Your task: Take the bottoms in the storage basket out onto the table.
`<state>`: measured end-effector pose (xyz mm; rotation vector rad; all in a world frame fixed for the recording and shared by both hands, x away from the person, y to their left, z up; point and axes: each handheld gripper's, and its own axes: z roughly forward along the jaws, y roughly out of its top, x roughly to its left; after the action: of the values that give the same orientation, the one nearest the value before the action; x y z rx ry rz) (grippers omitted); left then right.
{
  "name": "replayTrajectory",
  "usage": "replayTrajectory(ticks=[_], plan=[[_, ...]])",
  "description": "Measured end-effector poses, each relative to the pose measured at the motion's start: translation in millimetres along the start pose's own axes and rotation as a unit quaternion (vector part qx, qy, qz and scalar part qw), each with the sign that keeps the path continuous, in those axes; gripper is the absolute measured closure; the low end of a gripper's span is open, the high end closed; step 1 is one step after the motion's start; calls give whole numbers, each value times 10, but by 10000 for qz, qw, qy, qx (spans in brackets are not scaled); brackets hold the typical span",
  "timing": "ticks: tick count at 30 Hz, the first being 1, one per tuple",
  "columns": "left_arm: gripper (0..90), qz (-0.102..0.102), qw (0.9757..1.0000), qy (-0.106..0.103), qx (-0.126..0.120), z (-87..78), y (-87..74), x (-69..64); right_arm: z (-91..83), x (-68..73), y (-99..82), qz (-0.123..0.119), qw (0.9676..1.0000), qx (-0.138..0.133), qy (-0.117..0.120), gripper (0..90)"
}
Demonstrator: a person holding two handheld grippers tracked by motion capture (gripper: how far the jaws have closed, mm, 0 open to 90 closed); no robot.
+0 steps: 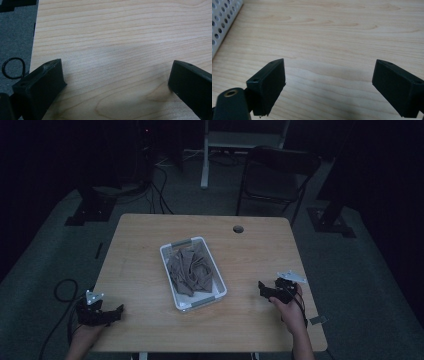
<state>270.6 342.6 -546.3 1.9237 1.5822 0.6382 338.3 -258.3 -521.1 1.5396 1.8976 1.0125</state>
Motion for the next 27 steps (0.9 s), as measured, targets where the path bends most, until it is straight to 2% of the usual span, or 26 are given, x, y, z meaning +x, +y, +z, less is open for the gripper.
replayTrajectory(ticks=[9,27], plan=[[8,-1,10000,0,0,0,0,0,-12,95,99,-33,9998,-181,-44,111],[8,2,10000,1,-2,1,0,1,6,349,288,-272,9989,-340,161,111]])
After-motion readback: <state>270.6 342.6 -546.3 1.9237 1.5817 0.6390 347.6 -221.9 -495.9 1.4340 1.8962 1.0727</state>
